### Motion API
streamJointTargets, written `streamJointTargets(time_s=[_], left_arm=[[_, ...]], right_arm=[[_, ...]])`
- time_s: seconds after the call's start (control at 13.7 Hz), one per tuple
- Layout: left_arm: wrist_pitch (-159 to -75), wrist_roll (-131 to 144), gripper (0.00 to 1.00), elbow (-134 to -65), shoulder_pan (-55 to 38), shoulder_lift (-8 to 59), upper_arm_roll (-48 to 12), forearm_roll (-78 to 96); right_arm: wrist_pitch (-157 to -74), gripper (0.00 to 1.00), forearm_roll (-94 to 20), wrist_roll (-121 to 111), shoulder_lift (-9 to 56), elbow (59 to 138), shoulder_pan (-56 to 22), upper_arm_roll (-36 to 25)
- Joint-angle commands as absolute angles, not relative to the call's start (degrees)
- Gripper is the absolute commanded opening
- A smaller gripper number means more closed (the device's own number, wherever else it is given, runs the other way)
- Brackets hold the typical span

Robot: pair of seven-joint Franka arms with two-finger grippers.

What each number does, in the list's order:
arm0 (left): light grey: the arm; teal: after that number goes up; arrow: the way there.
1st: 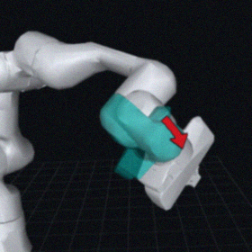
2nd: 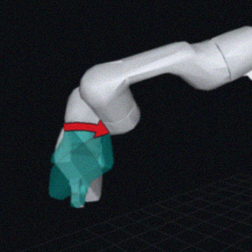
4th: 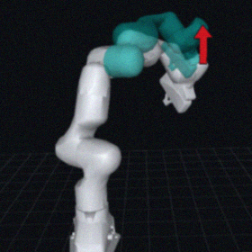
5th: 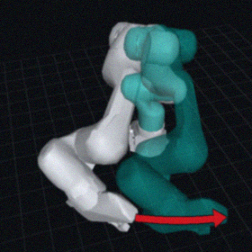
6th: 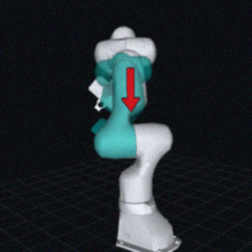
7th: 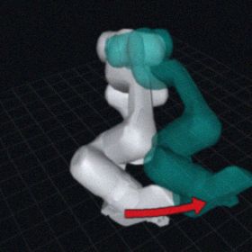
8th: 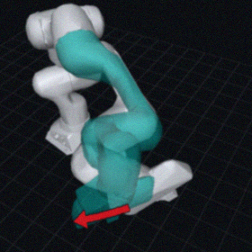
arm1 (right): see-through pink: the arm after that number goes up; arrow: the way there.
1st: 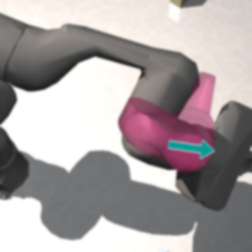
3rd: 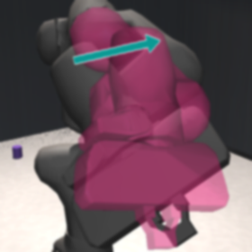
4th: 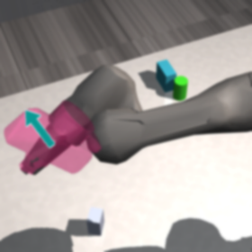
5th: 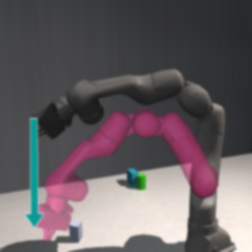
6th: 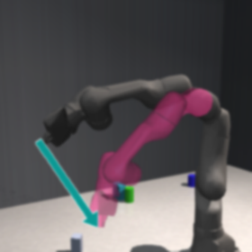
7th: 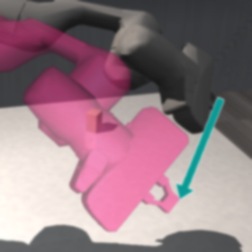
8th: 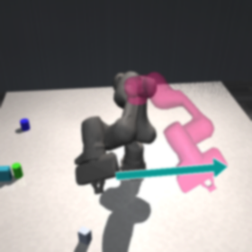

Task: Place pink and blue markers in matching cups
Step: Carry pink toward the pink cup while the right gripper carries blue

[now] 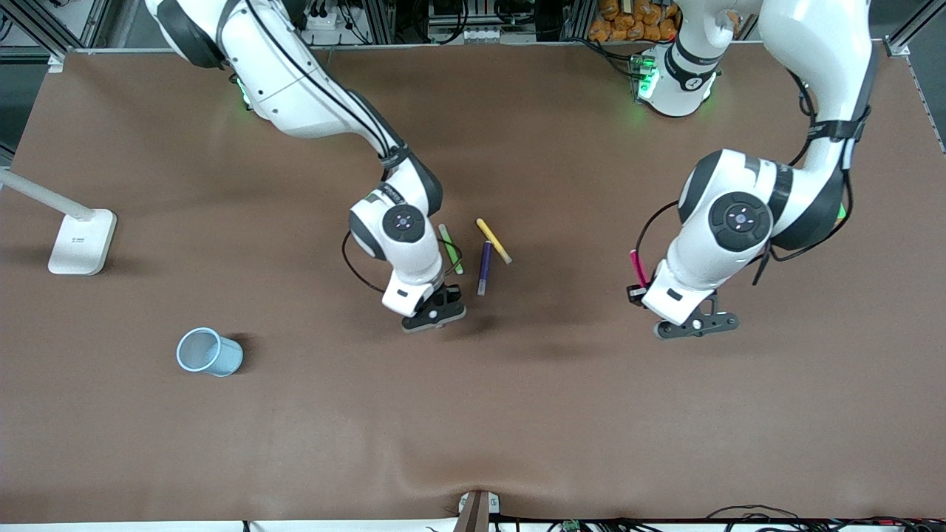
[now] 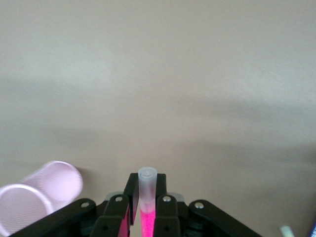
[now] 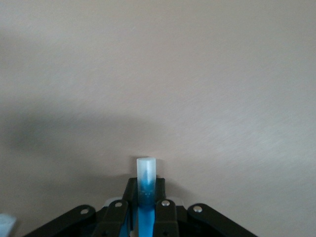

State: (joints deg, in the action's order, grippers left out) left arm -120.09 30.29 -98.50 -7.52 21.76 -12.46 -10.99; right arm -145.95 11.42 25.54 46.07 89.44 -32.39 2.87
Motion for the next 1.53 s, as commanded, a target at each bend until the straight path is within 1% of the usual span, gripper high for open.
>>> streamJointTargets(time_s=[0.0,0.15,0.37,0.44,0.73,0.88,1.1,1.32,1.46], left_arm=[[-118.48,29.8,0.0,-101.24,-6.24,17.67,-12.74,-17.72],[-118.48,29.62,0.0,-103.17,-4.58,15.74,-12.92,-23.44],[-119.0,27.43,0.0,-105.98,-1.59,13.37,-13.1,-27.24],[-120.05,27.16,0.0,-108.0,-1.06,12.32,-13.1,-27.68],[-130.4,27.16,0.0,-115.73,3.16,10.11,-13.27,-32.95],[-135.59,28.12,0.0,-118.99,4.73,9.93,-13.18,-34.88],[-135.97,28.91,0.0,-119.88,5.01,9.84,-13.45,-35.07],[-138.07,33.55,0.0,-121.9,4.75,10.11,-13.53,-37.6],[-138.25,36.11,0.0,-123.3,4.66,9.93,-13.88,-38.41]], right_arm=[[-143.27,0.0,12.48,20.33,44.48,89.21,-29.63,3.87],[-142.39,0.0,12.13,15.05,42.9,89.21,-27.61,4.22],[-135.99,0.0,11.95,6.27,40.0,89.21,-22.87,6.14],[-133.1,0.0,11.95,3.46,39.12,89.21,-21.72,6.41],[-121.58,0.0,11.95,-9.72,35.25,89.03,-17.24,6.24],[-116.66,0.0,12.22,-17.62,34.54,87.46,-14.69,5.89],[-106.55,0.0,13.27,-30.89,34.89,81.76,-11.87,5.28],[-104.95,0.0,19.13,-37.69,34.98,80.69,-11.16,2.99],[-104.06,0.0,23.62,-39.11,35.07,80.68,-11.07,2.81]])
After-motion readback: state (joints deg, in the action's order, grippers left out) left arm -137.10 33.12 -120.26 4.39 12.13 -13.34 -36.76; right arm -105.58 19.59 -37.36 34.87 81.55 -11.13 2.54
